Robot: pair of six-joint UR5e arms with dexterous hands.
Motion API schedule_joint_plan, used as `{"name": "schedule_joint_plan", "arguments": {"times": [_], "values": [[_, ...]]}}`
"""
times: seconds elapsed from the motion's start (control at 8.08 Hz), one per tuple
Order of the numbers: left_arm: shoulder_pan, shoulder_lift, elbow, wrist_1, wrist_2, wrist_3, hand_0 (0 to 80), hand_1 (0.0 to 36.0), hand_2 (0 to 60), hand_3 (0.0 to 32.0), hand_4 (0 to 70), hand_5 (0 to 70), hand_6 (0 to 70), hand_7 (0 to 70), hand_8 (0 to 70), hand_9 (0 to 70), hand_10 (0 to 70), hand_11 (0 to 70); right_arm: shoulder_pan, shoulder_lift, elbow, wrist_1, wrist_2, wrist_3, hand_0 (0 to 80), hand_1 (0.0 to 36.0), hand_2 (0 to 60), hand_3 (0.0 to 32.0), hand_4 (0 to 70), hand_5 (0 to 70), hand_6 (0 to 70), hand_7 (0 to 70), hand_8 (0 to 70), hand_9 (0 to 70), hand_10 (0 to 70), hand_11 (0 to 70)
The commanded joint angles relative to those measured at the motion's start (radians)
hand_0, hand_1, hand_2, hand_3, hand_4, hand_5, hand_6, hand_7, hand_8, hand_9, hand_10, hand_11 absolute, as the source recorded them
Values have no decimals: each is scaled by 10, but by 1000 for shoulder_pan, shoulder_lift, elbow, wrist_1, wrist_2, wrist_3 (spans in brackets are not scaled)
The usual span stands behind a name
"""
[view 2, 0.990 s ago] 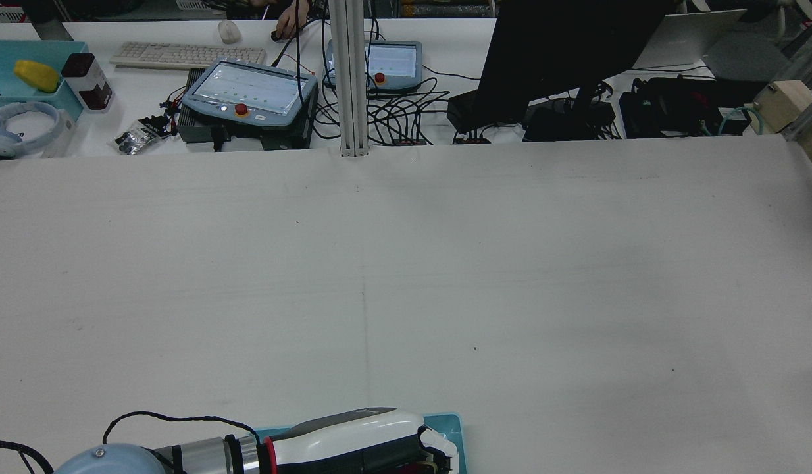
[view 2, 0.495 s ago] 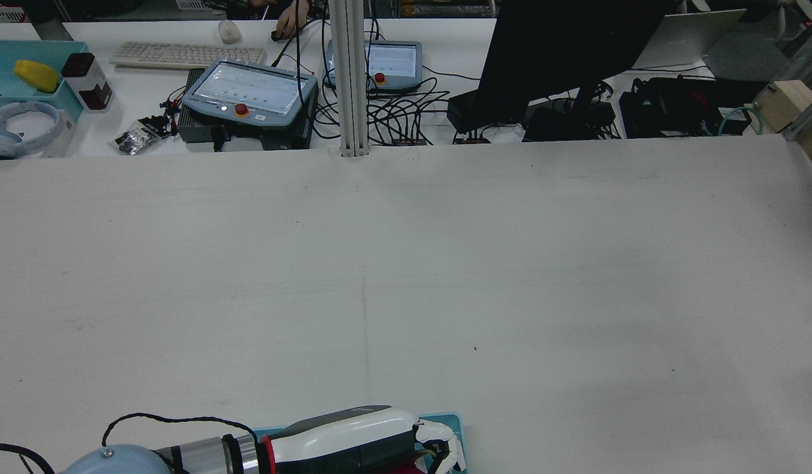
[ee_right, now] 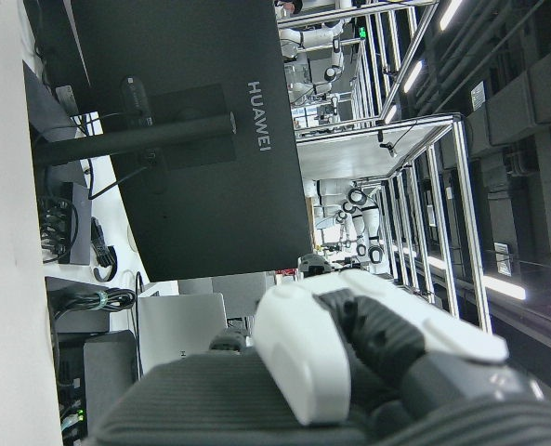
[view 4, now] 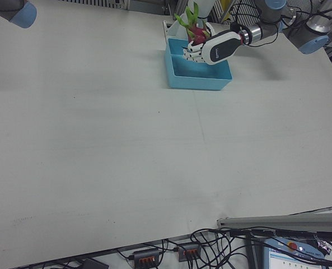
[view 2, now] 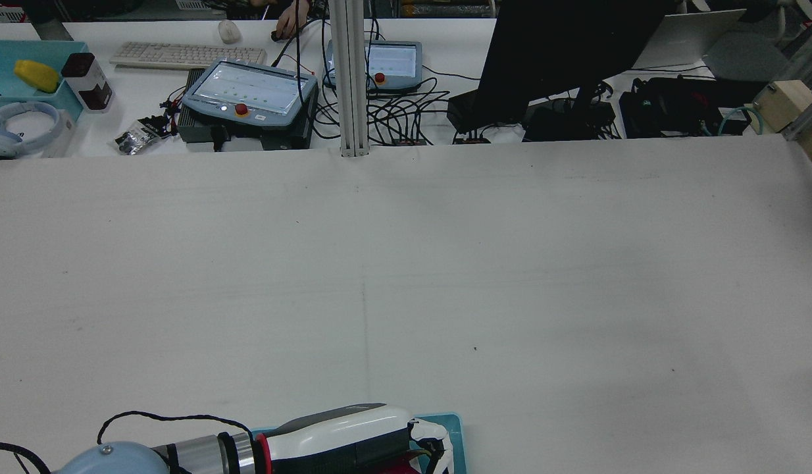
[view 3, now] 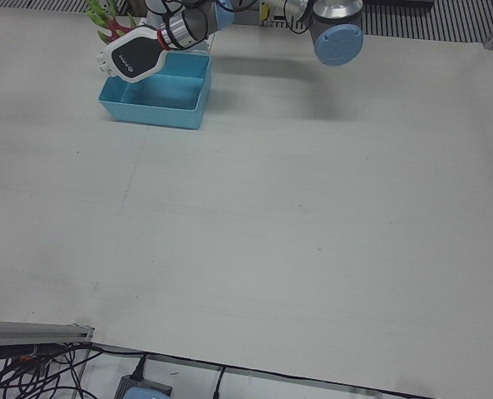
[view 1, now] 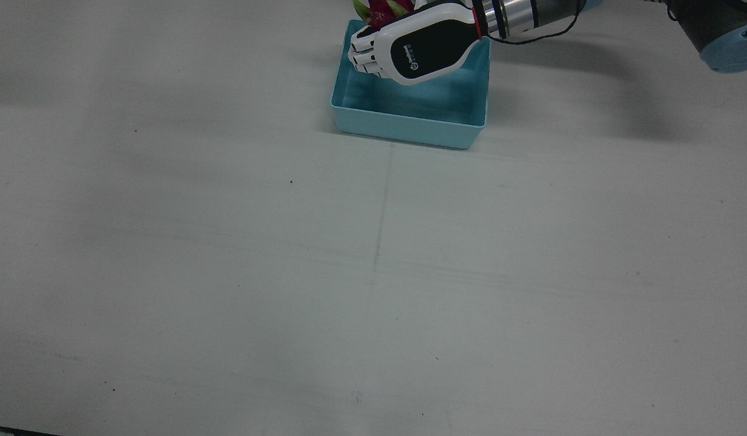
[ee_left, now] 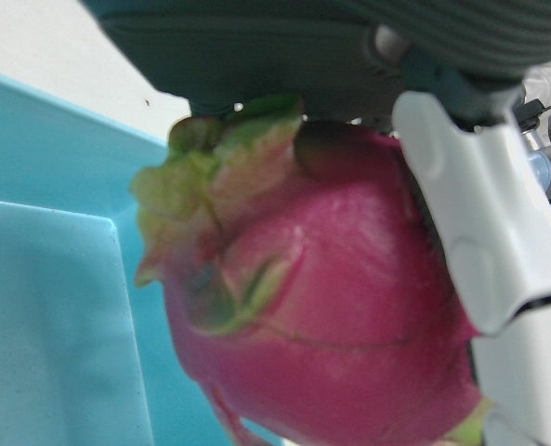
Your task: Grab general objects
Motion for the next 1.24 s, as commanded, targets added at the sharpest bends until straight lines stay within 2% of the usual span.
{"name": "schedule_joint_plan", "arguments": {"times": [0.0, 0.12, 0.37, 0.5, 0.62, 0.74, 0.87, 0.99, 1.11], "values": [[-5, 2, -11, 11, 0, 0, 471, 153, 414, 24, 0, 700, 150, 338, 251, 251, 164, 251, 0, 0, 0, 0, 0, 0, 0, 0, 0, 0, 0, 0, 0, 0, 0, 0, 0, 0], [-5, 0, -36, 10, 0, 0, 469, 131, 330, 44, 0, 700, 120, 263, 222, 209, 164, 250, 0, 0, 0, 0, 0, 0, 0, 0, 0, 0, 0, 0, 0, 0, 0, 0, 0, 0], [-26, 3, -44, 10, 6, -9, 450, 37, 53, 4, 1, 700, 102, 239, 182, 184, 132, 198, 0, 0, 1, 0, 0, 0, 0, 0, 0, 0, 0, 0, 0, 0, 0, 0, 0, 0], [-90, 8, -41, 11, 23, -18, 414, 5, 12, 0, 6, 700, 102, 251, 174, 187, 125, 185, 0, 0, 1, 0, 0, 0, 0, 0, 0, 0, 0, 0, 0, 0, 0, 0, 0, 0], [-175, 6, -25, 11, 58, -20, 390, 0, 28, 0, 10, 700, 105, 258, 170, 187, 120, 178, 0, 0, 0, 0, 0, 0, 0, 0, 0, 0, 0, 0, 0, 0, 0, 0, 0, 0], [-259, 8, -18, 2, 67, -28, 417, 29, 102, 34, 0, 700, 99, 258, 179, 193, 119, 178, 0, 0, 0, 0, 0, 0, 0, 0, 0, 0, 0, 0, 0, 0, 0, 0, 0, 0], [-319, 11, 10, -25, 67, -81, 455, 104, 296, 64, 0, 700, 108, 273, 197, 198, 122, 187, -1, 0, 0, 0, 0, 0, 0, 0, 0, 0, 0, 0, 0, 0, 0, 0, 0, 0], [-367, 23, 74, -82, 69, -112, 482, 160, 377, 62, 5, 700, 118, 288, 212, 200, 132, 206, 0, 0, 0, 0, 0, 0, 0, 0, 0, 0, 0, 0, 0, 0, 0, 0, 0, 0], [-410, 35, 119, -130, 69, -123, 495, 183, 412, 46, 20, 700, 130, 306, 224, 211, 148, 229, 0, 0, 0, 0, 0, 0, 0, 0, 0, 0, 0, 0, 0, 0, 0, 0, 0, 0]]}}
